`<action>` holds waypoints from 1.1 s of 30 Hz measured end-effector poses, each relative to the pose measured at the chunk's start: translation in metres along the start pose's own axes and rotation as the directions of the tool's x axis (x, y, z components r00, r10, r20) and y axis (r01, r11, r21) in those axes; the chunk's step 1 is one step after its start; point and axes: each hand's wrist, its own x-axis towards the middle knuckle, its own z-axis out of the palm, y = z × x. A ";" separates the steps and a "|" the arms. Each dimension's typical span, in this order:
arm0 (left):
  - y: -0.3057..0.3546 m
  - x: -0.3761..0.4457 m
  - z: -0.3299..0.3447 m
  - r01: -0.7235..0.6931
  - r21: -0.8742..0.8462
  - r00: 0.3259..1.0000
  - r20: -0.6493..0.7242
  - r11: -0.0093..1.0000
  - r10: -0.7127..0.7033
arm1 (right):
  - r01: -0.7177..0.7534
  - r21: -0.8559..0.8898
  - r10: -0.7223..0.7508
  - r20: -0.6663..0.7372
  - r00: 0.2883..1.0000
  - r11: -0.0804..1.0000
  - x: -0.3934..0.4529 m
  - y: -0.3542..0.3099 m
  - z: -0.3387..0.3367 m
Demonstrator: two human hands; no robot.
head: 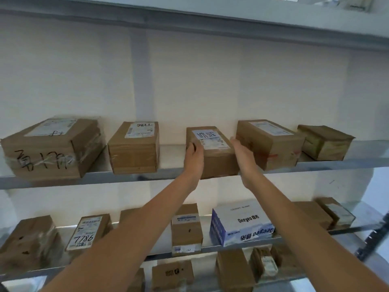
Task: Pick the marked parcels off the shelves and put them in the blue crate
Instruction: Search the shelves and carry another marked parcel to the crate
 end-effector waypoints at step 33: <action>0.007 -0.032 -0.001 -0.058 -0.202 0.967 -0.256 0.978 0.004 | -0.040 0.202 0.007 0.162 0.987 0.979 -0.004 0.026 -0.088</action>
